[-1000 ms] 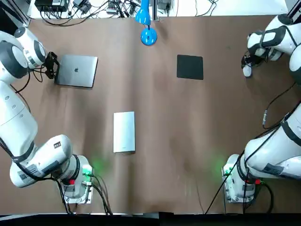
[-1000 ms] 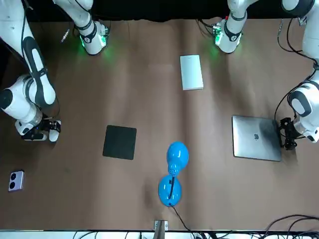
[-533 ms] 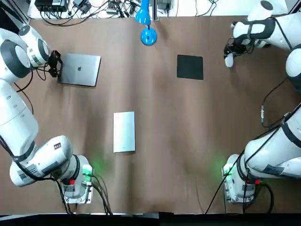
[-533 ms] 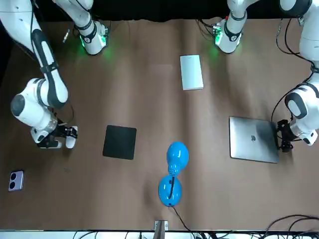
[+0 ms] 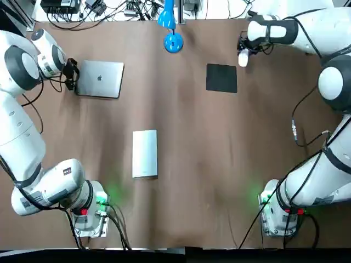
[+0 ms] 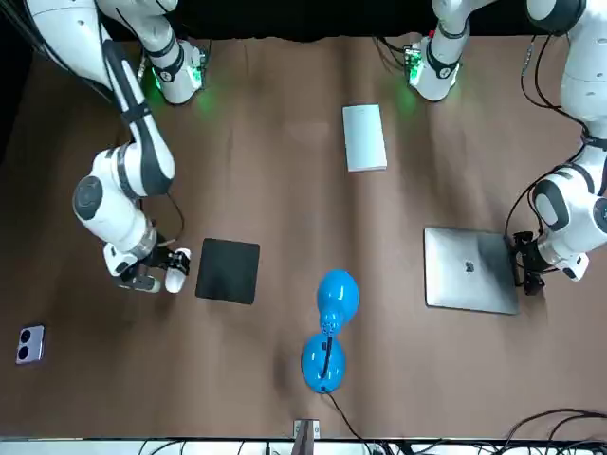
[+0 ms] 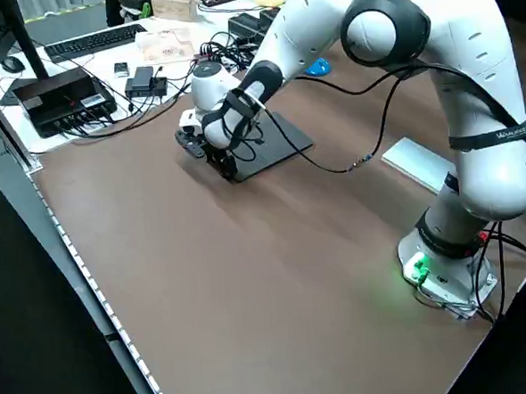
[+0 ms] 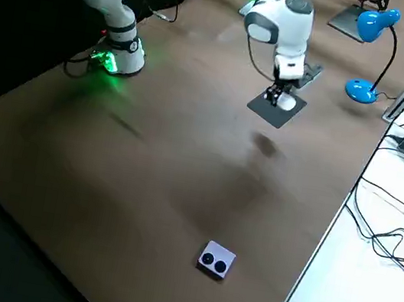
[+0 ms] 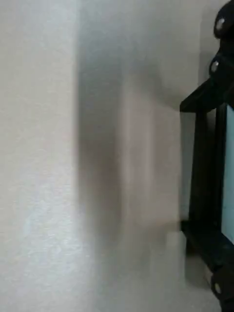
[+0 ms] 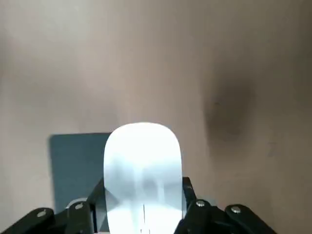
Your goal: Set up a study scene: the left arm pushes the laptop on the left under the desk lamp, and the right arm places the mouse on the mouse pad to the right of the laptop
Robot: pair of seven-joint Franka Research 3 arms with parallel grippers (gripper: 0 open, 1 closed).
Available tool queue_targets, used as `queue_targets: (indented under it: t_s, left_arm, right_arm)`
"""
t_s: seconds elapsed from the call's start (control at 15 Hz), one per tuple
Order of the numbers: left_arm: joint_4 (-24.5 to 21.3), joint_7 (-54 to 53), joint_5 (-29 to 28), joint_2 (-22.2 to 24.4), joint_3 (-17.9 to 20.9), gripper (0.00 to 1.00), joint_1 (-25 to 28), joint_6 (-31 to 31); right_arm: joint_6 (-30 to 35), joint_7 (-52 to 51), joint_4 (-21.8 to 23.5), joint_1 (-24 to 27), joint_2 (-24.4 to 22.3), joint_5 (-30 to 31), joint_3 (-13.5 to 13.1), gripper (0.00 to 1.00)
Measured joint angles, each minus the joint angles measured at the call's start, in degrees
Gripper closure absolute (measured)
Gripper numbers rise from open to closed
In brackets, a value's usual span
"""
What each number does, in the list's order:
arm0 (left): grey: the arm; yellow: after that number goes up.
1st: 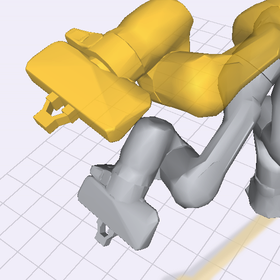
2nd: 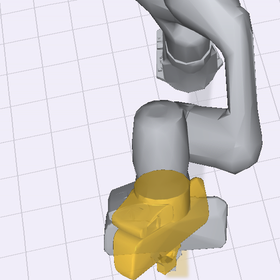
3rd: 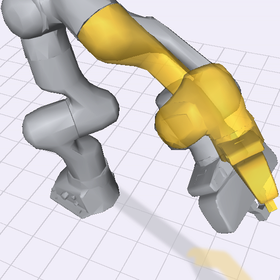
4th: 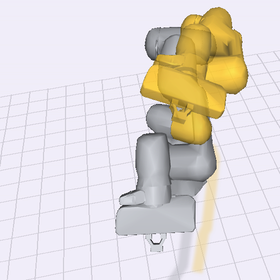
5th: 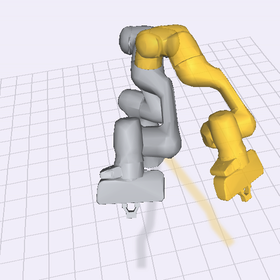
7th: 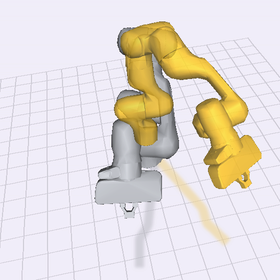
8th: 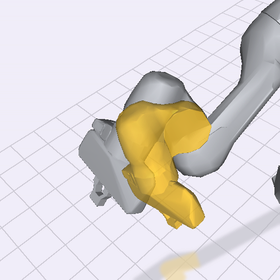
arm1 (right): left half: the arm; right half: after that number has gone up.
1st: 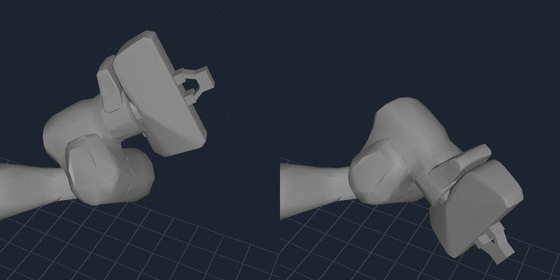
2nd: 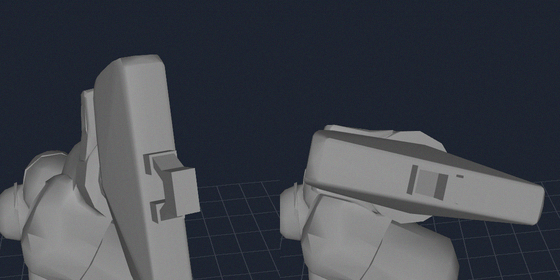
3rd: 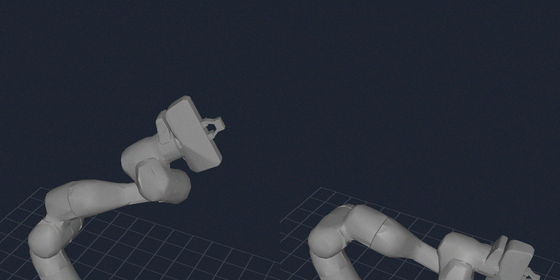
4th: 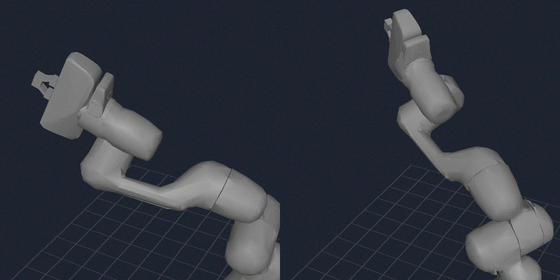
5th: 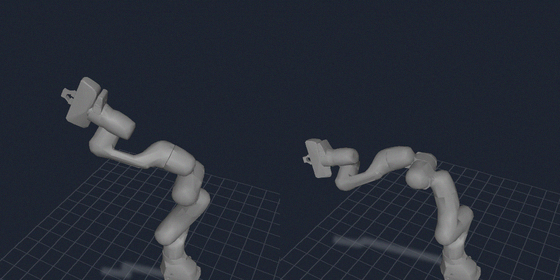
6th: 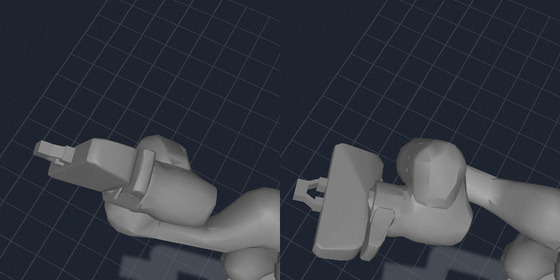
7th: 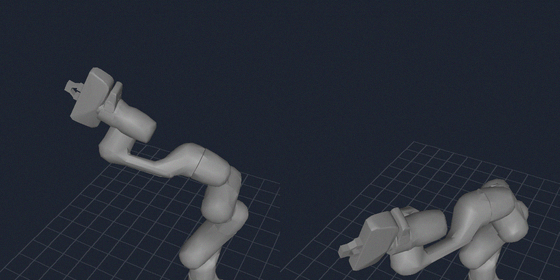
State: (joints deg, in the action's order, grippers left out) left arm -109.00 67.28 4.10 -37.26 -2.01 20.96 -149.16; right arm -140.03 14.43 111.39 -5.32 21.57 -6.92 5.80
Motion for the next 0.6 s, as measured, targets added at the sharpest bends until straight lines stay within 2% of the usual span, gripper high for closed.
queue_targets:
  t_s: [0.2, 0.27, 0.6]
  left_arm:
    - [-0.62, 1.31, 0.0, 0.0, -1.18, 0.0, 0.0, -0.02]
    - [-0.99, 1.98, 0.0, 0.04, -1.95, 0.0, -0.21, -0.02]
    - [-2.13, 4.7, 0.0, 0.48, -2.47, 0.0, -4.21, -0.02]
  right_arm:
    - [0.15, 5.13, -3.93, -3.44, 2.68, 0.02, -0.07, 0.37]
    - [0.14, 7.95, -6.09, -5.28, 5.36, 0.04, -0.15, 0.37]
    - [-0.04, 12.31, -9.42, -8.5, 10.56, 0.06, -0.39, 0.37]
